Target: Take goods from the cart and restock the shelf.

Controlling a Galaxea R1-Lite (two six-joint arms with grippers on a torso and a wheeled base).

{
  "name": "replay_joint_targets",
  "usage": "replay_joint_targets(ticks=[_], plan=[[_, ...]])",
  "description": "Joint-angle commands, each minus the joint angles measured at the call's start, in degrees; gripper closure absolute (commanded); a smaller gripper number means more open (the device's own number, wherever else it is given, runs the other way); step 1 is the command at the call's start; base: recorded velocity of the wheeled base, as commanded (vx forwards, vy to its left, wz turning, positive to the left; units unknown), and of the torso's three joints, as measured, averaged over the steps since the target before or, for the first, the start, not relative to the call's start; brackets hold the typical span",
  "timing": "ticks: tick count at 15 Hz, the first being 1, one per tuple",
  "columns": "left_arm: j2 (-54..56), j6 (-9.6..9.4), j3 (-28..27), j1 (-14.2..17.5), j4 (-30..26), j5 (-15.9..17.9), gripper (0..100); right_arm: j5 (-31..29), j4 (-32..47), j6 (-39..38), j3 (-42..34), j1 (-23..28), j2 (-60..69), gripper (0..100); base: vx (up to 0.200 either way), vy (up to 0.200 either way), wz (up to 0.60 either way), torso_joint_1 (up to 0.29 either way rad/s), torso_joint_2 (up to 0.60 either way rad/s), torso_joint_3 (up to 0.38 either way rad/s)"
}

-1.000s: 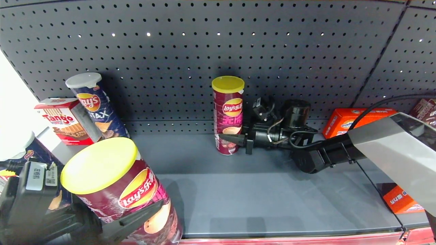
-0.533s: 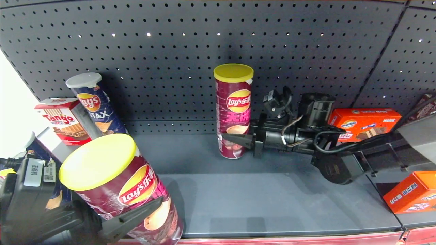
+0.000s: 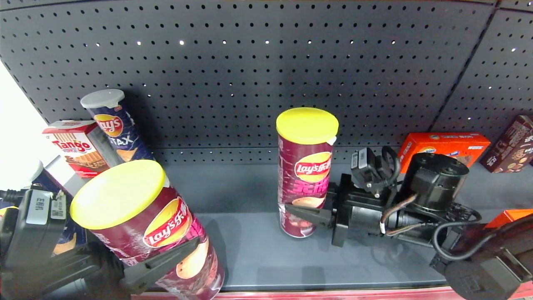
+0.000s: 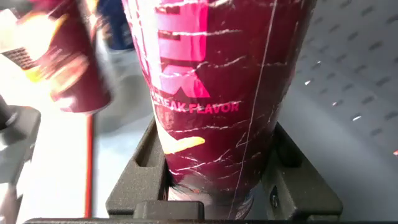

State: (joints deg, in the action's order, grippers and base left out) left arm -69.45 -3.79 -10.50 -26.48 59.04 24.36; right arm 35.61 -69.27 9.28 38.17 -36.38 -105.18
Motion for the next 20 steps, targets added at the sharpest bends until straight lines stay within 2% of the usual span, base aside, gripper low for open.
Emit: replay_joint_targets(ticks=[1, 6, 11, 13, 14, 20], plan=[[0.02, 0.01, -0.49, 0.02, 0.02, -0.01, 100, -0.19, -2.28, -0.05, -4.59, -0.80, -0.64, 100, 0.000, 0.000, 0.00, 0.000, 0.00, 0.000], [-0.16, 0.01, -1.02, 0.99, 0.02, 0.16, 100, -0.28, -8.08, 0.04, -9.34, -1.24, -4.16, 100, 0.000, 0.000, 0.00, 0.000, 0.00, 0.000], [-0.16, 0.01, -0.93, 1.25, -0.06, 0.25, 100, -0.54, -11.50, 0.22, -10.83, -1.33, -6.62, 100, 0.000, 0.000, 0.00, 0.000, 0.00, 0.000], [-0.16, 0.01, -0.75, 1.25, 0.02, 0.25, 100, -3.88, -11.68, 0.39, -11.19, -2.12, -6.53, 100, 0.000, 0.000, 0.00, 0.000, 0.00, 0.000], [-0.16, 0.01, -0.75, 1.25, -0.06, 0.25, 100, -4.23, -11.68, 0.39, -11.19, -2.21, -6.26, 0, 0.000, 0.000, 0.00, 0.000, 0.00, 0.000], [-0.07, 0.01, -0.40, 1.25, 0.02, 0.25, 100, -5.37, -12.74, 0.48, -13.65, -1.77, -3.01, 0, 0.000, 0.000, 0.00, 0.000, 0.00, 0.000]])
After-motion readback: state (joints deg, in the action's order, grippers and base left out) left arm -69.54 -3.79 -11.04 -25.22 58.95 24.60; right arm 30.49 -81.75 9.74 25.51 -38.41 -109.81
